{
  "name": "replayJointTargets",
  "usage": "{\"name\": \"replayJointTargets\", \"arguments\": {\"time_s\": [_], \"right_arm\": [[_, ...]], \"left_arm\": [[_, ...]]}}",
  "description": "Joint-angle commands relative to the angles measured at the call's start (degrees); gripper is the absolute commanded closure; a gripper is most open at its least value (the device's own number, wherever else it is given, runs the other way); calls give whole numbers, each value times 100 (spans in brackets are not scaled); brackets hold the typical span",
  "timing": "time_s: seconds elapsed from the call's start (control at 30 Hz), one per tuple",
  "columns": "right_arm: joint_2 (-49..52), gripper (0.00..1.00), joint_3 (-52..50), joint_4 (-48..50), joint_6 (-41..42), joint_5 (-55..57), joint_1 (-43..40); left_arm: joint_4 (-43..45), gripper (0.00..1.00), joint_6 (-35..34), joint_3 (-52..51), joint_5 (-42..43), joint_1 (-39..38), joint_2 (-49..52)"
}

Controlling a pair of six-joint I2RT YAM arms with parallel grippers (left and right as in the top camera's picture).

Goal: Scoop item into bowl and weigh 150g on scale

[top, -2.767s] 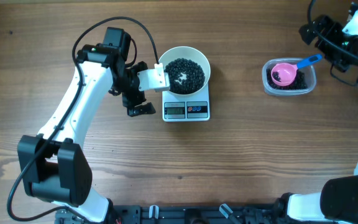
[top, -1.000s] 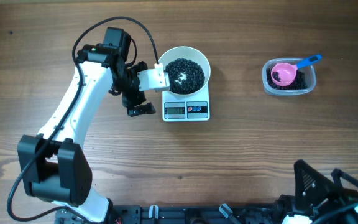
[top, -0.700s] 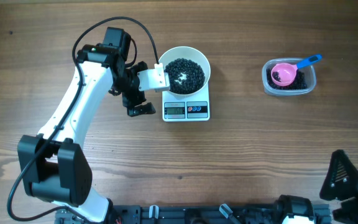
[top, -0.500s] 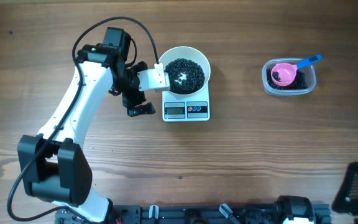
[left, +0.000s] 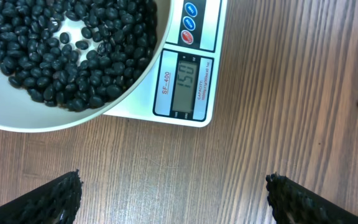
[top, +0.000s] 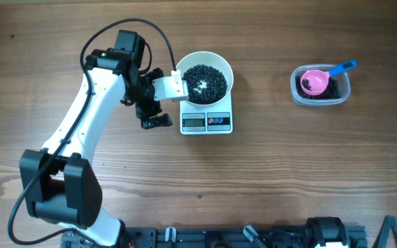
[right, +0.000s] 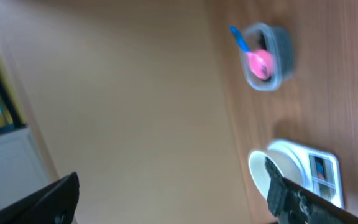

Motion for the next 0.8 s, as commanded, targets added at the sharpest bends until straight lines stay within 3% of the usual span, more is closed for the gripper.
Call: {"name": "replayJointTargets", "arguments": {"time_s": [0.0, 0.07, 0.13, 0.17, 0.37, 0.53, 0.7, 0.77], "right_arm": [[-391, 0, -400, 1449, -4701, 468, 129], [-713, 0, -828, 2787, -7370, -136, 197], [-1056, 0, -1311, 3517, -8808, -568, 225], [-1167, 0, -1467, 3641, -9049, -597, 225], [-2288, 0, -2859, 4850, -10013, -1204, 238], [-2317, 0, -3781, 5764, -10155, -1222, 251], [-2317, 0, -5637, 7556, -10153, -1329, 295], [-2317, 0, -6627, 8806, -10168, -1316, 356]], "left_arm": [[2, 0, 111, -37, 136, 17, 22], [2, 0, 111, -37, 136, 17, 22], [2, 0, 111, -37, 136, 17, 22], [2, 0, 111, -37, 136, 17, 22], [2, 0, 111, -37, 136, 17, 22], [2, 0, 111, -37, 136, 17, 22], [2, 0, 111, -37, 136, 17, 22], [2, 0, 111, -37, 136, 17, 22]]}}
